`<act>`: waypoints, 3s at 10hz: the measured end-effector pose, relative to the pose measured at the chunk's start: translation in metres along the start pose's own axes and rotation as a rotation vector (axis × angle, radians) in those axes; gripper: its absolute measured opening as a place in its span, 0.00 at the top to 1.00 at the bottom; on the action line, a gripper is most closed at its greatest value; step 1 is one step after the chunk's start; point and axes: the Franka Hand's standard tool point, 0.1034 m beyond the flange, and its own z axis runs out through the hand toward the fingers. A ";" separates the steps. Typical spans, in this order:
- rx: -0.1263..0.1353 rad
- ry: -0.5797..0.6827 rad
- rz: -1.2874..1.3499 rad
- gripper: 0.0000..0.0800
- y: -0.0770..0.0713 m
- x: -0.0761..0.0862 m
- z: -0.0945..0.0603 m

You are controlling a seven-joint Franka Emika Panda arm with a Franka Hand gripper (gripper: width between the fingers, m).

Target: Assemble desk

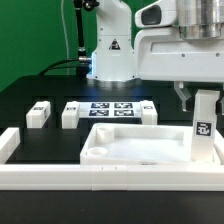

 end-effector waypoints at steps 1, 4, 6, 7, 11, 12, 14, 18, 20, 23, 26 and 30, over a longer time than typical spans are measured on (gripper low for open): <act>0.000 0.000 -0.001 0.60 0.000 0.000 0.000; 0.009 -0.008 -0.033 0.31 -0.010 -0.002 -0.025; 0.023 -0.003 -0.086 0.20 -0.021 -0.009 -0.051; 0.023 -0.004 -0.082 0.20 -0.020 -0.009 -0.049; 0.018 -0.008 -0.081 0.19 -0.019 -0.010 -0.044; 0.018 -0.008 -0.088 0.19 -0.018 -0.009 -0.045; 0.015 -0.017 -0.159 0.19 -0.004 -0.015 -0.048; 0.001 -0.004 -0.450 0.19 0.029 -0.035 -0.041; 0.001 -0.003 -0.603 0.19 0.029 -0.034 -0.040; -0.073 -0.182 -0.624 0.19 0.077 -0.057 -0.019; -0.108 -0.283 -0.626 0.19 0.086 -0.072 -0.013; -0.210 -0.583 -0.569 0.19 0.119 -0.091 0.010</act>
Offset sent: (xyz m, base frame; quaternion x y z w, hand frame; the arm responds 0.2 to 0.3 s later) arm -0.0006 0.0137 0.0457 0.0018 -0.0300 -0.0390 0.9988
